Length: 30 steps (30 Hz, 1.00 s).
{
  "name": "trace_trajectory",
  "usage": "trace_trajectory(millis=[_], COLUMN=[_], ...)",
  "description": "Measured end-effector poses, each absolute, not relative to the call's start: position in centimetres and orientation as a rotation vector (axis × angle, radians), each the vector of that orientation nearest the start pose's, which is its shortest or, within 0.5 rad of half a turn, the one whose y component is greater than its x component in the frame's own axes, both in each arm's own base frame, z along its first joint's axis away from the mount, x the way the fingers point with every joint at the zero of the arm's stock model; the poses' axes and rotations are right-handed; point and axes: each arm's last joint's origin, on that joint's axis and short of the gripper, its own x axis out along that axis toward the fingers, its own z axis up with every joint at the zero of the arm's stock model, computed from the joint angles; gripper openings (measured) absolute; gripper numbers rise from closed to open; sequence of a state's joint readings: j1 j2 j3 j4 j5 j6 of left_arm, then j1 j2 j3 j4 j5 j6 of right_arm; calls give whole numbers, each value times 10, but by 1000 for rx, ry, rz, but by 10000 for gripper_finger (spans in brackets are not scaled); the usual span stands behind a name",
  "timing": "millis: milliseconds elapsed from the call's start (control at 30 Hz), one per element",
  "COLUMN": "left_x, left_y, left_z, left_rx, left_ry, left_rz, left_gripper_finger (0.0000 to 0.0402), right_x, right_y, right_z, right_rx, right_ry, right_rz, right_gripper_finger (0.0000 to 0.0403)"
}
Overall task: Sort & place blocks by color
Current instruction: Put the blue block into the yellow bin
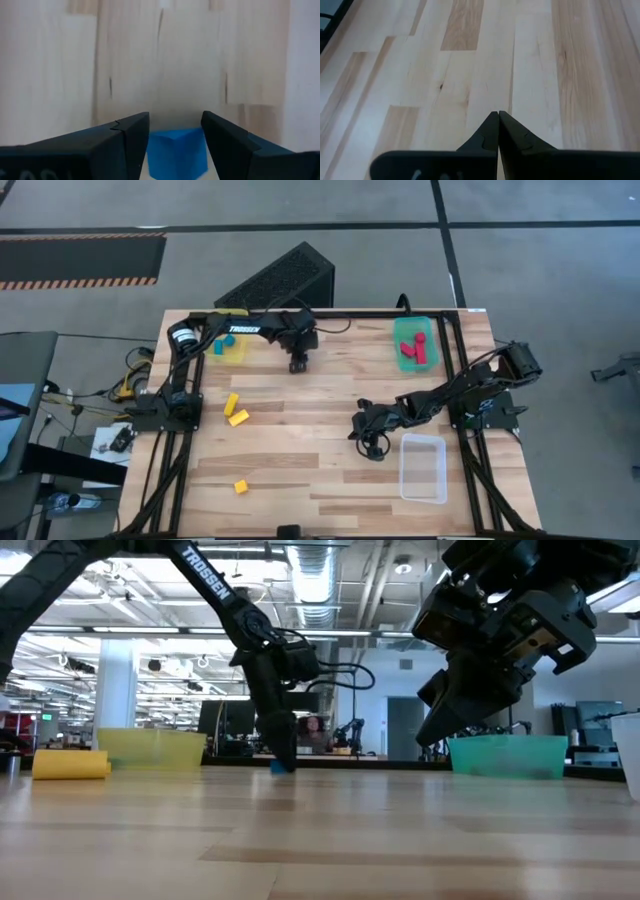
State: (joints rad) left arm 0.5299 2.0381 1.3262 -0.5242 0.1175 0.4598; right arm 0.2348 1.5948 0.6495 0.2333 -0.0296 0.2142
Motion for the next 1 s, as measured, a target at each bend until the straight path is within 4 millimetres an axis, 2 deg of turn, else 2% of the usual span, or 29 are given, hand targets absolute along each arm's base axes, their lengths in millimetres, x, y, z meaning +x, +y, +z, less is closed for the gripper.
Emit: trace_trajectory(millis=[233,400,500,633,800,1000], left_x=[340,338,334,334,337,336], left_y=[182,170,161,150,138,130], left_z=[143,171,180,191,180,172], left_rx=[-134,-190,-87,192,510,762], left_ry=[1266,1227,1277,1317,1405,1498], left_rz=[180,315,291,142,-139,-328], left_gripper_finger=[151,125,118,117,117,119], right_x=[284,284,284,284,284,283], right_y=[69,69,69,69,69,72], right_z=[141,141,141,142,142,142], right_rx=[154,155,155,156,159,164], right_ry=[734,728,729,723,721,726], right_rz=[167,168,168,169,169,189], right_gripper_finger=[22,22,22,22,22,22])
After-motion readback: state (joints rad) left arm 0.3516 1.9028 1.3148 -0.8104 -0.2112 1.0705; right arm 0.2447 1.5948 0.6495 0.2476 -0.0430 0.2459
